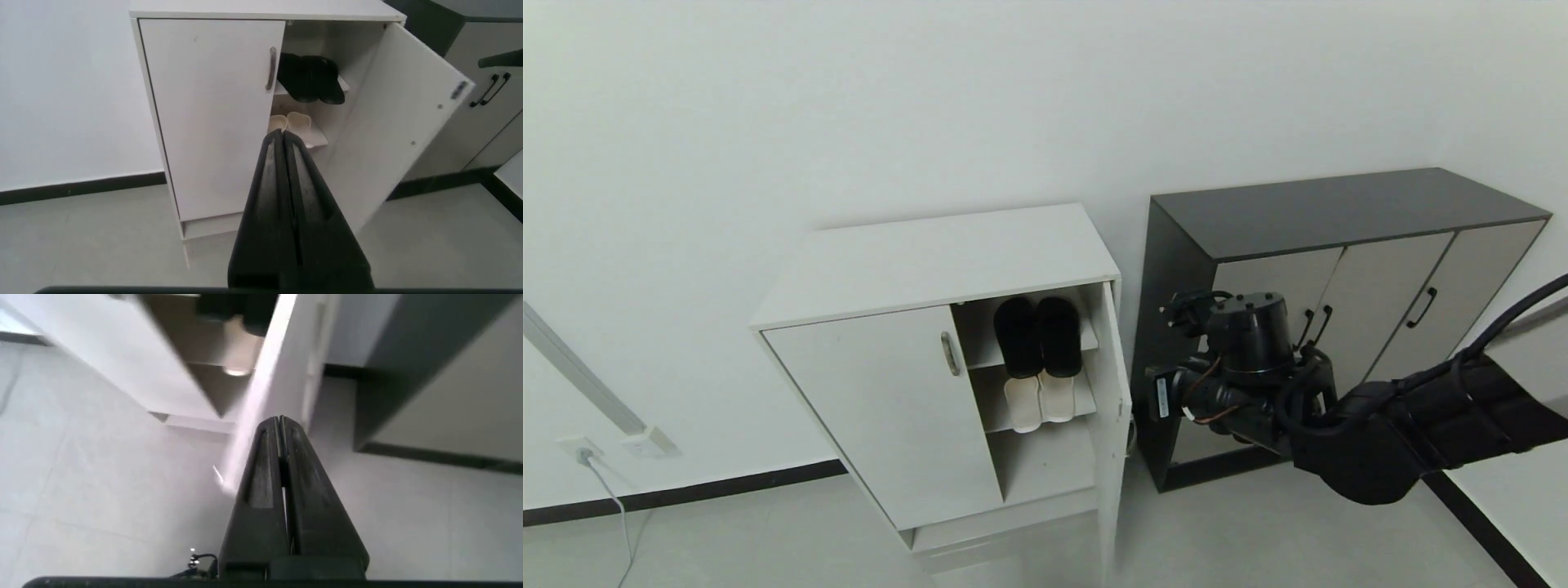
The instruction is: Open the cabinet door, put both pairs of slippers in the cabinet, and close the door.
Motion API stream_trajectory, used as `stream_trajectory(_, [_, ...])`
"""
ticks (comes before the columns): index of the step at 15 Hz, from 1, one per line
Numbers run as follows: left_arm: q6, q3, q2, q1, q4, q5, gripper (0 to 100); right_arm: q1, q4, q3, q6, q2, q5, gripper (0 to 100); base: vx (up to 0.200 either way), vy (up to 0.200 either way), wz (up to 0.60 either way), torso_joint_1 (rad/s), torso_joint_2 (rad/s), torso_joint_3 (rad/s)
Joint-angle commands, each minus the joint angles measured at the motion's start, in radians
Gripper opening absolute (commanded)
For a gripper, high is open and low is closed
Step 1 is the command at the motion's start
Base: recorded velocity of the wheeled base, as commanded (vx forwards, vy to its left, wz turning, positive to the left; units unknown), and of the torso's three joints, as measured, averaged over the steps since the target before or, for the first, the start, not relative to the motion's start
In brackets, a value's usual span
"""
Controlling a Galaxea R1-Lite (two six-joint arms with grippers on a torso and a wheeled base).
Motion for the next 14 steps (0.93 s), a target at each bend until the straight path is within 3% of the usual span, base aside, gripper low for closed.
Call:
stream_trajectory(1, [0.0, 0.0, 0.001, 0.001, 0.0, 0.0, 0, 0.026, 0.001, 0.019, -0.012, -0.05, -0.001, 0, 0.0, 0.0, 0.0, 0.0, 0.0, 0.0])
stream_trajectory(13, [0.0, 0.0, 0.001, -0.001, 0.0, 0.0, 0, 0.072, -0.102, 0.109, -0.052, -0.056, 0.015, 0, 0.0, 0.0, 0.0, 0.0, 0.0, 0.0])
stream_trajectory(14, [0.0, 0.0, 0.001, 0.001, 0.0, 0.0, 0, 0.073, -0.102, 0.109, -0.055, -0.056, 0.015, 0, 0.0, 0.0, 0.6, 0.007, 0.01, 0.002])
